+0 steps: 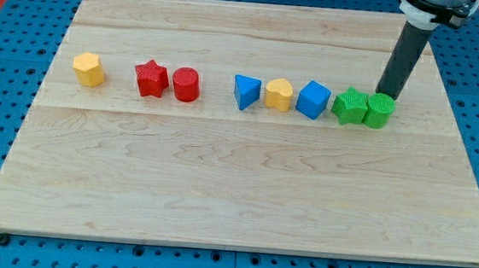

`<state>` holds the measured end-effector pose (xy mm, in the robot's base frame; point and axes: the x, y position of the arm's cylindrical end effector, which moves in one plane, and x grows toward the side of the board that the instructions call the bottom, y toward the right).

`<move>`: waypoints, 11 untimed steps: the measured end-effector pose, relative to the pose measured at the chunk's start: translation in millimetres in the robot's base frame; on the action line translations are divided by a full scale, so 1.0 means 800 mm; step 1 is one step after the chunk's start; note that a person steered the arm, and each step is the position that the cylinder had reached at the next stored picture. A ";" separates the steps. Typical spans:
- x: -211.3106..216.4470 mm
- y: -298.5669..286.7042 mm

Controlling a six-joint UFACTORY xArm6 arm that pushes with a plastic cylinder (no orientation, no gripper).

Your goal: Move the green circle diagonally bottom right to the green star

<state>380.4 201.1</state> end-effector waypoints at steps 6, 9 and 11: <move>0.189 0.050; 0.212 0.054; 0.172 0.054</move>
<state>517.7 244.4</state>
